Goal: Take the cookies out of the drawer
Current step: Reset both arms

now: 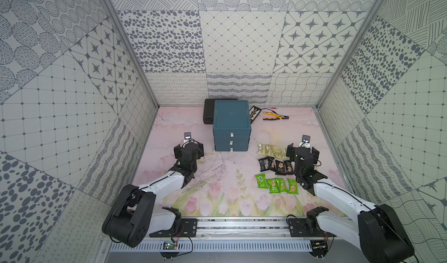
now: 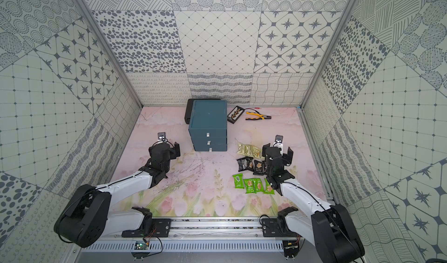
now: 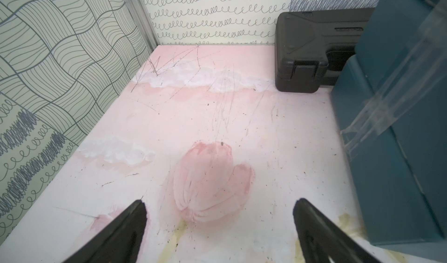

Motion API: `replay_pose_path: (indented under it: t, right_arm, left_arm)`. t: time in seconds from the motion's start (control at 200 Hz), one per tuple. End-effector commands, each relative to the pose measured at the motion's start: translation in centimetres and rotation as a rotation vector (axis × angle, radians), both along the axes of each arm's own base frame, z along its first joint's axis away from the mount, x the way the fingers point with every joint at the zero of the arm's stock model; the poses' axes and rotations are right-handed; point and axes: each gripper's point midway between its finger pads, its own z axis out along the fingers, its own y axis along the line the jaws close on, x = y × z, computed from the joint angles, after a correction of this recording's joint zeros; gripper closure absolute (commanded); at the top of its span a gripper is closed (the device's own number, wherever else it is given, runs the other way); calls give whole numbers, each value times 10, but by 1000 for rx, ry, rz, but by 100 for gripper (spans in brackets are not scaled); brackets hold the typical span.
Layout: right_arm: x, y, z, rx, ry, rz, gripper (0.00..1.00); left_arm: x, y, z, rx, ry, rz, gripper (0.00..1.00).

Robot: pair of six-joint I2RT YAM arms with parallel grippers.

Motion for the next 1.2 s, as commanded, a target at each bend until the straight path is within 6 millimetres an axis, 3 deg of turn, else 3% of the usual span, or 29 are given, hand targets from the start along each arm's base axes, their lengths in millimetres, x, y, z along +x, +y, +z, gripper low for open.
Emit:
replay_pose_path:
  t: [0.0, 0.12, 0.2, 0.36, 0.475, 0.555, 0.675, 0.74, 1.076, 1.131, 1.196]
  right_arm:
    - [14, -1, 12, 35, -129, 31, 1]
    - [17, -18, 5, 76, -206, -31, 1]
    - [23, -16, 5, 61, -223, -8, 1]
    - [38, -12, -6, 39, -218, 29, 1]
    - [53, 6, -15, 24, -142, 133, 1]
    - [54, 6, -16, 43, -150, 161, 1]
    - [59, 4, -27, 70, -176, 195, 2]
    - [62, 6, -34, 87, -97, 207, 2]
    - [69, 0, -34, 98, -83, 175, 2]
    - [69, -1, -34, 98, -83, 174, 2]
    - [69, 0, -34, 97, -83, 175, 2]
  left_arm:
    - [15, 7, 33, 6, -197, 42, 1]
    - [21, -1, 37, -7, -266, -20, 1]
    - [26, -9, 35, 20, -222, -74, 1]
    - [24, -2, 26, 88, -142, -47, 1]
    - [11, 6, 6, 94, -93, -21, 1]
    - [3, 7, -6, 69, -122, -38, 2]
    - [9, 3, -14, 70, -147, -77, 1]
    - [14, 4, -21, 72, -125, -82, 1]
    - [24, 21, -37, -99, -40, -92, 1]
    - [26, 18, -50, -116, -19, -127, 1]
    - [23, 20, -44, -135, -47, -121, 1]
